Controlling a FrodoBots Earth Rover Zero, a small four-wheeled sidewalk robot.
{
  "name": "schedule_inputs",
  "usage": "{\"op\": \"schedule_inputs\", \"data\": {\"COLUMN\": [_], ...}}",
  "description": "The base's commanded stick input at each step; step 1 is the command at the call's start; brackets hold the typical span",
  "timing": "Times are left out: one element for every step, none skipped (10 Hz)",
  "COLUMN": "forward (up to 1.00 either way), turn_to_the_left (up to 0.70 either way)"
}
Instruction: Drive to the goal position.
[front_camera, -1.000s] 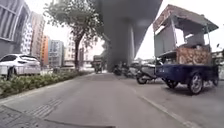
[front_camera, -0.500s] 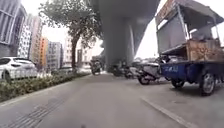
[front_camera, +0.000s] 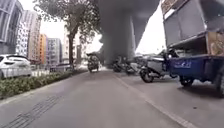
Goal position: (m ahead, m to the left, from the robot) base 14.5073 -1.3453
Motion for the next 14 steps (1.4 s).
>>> {"op": "schedule_inputs", "data": {"forward": [0.70, 0.70, 0.70, 0.70, 0.70, 0.70, 0.70, 0.70, 0.70, 0.70, 0.70, 0.70, 0.70, 0.70], "turn_to_the_left": [0.00, 0.00, 0.00, 0.07, 0.14, 0.14, 0.14, 0.00, 0.00, 0.00, 0.00, 0.00, 0.00, 0.00]}}
